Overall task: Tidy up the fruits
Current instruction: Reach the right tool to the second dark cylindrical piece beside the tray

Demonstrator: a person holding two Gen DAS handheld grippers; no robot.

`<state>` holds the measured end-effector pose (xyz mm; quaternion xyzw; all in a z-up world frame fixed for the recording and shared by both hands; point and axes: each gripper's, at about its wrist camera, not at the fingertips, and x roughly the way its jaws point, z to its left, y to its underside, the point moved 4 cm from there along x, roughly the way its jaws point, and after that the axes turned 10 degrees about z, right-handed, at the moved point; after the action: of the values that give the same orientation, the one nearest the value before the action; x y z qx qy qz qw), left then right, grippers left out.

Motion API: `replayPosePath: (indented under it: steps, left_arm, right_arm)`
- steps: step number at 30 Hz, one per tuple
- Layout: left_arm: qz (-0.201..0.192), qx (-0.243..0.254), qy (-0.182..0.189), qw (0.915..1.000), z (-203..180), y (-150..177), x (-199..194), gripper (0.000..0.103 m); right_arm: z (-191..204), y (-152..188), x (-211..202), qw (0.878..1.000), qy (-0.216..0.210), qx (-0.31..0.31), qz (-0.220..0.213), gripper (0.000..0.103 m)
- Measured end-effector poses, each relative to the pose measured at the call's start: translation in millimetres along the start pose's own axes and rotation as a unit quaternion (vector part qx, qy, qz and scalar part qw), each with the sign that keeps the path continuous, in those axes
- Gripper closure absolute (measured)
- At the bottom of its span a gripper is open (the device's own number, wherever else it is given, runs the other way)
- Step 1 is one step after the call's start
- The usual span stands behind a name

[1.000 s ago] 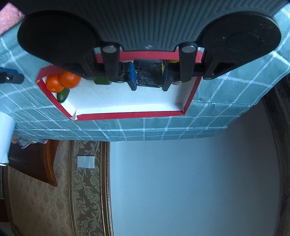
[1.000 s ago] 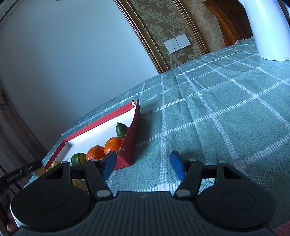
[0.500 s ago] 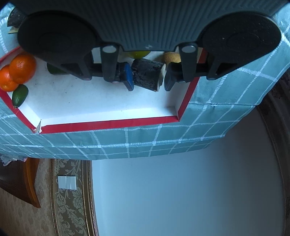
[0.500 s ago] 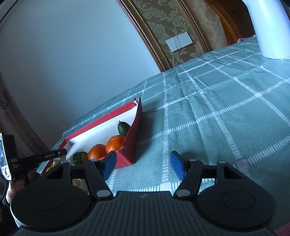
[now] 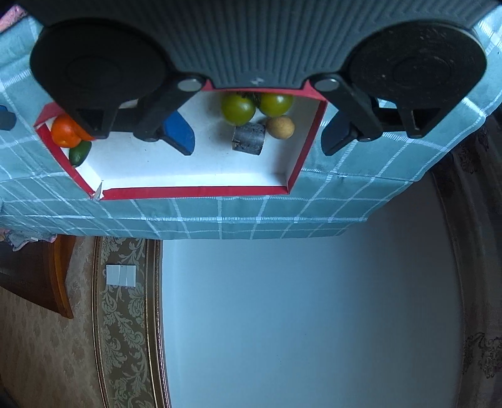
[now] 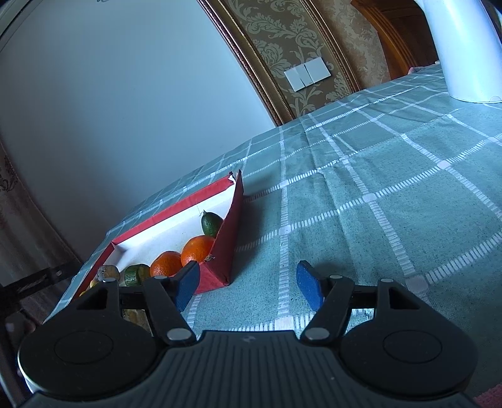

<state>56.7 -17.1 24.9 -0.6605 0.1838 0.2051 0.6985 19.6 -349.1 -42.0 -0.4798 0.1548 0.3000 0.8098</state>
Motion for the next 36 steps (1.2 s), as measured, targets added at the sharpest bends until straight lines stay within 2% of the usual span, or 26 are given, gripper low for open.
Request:
replayPosePath:
  steps: [5,8,11,13,16,20,25,36]
  left_arm:
    - [-0.004,0.005,0.012,0.9999,-0.1,35.3,-21.6,0.013]
    - [0.001,0.010,0.012,0.9999,-1.9,49.5,-19.7,0.007]
    - [-0.001,0.004,0.002,1.0000,0.7,54.9,-14.1,0.002]
    - [0.001,-0.008,0.009,0.9999,5.0,54.0,-12.4,0.000]
    - [0.014,-0.021,0.006,0.9997,9.9,54.0,-7.3,0.000]
    - [0.021,-0.037,0.016,0.9989,16.0,54.5,-4.1,0.000]
    - [0.023,-0.048,0.019,0.9984,19.6,55.5,-3.7,0.000]
    - [0.025,-0.056,0.029,0.9977,22.4,55.5,-3.7,0.000]
  right_arm:
    - [0.1,0.0,-0.4,1.000,0.001,-0.003,-0.002,0.036]
    - [1.2,0.1,-1.6,1.000,0.001,-0.007,-0.005,0.036]
    - [3.4,0.3,-2.3,1.000,0.000,-0.014,-0.006,0.035]
    - [6.6,0.8,-1.8,1.000,0.001,-0.025,-0.002,0.035]
    - [21.5,3.4,-1.8,0.998,0.009,-0.067,0.007,0.035]
    - [56.1,9.5,-6.4,0.989,-0.017,-0.146,0.024,0.035]
    - [95.3,17.1,-6.3,0.972,-0.046,-0.226,0.044,0.035]
    - [120.5,29.3,12.1,0.947,-0.039,-0.308,0.082,0.035]
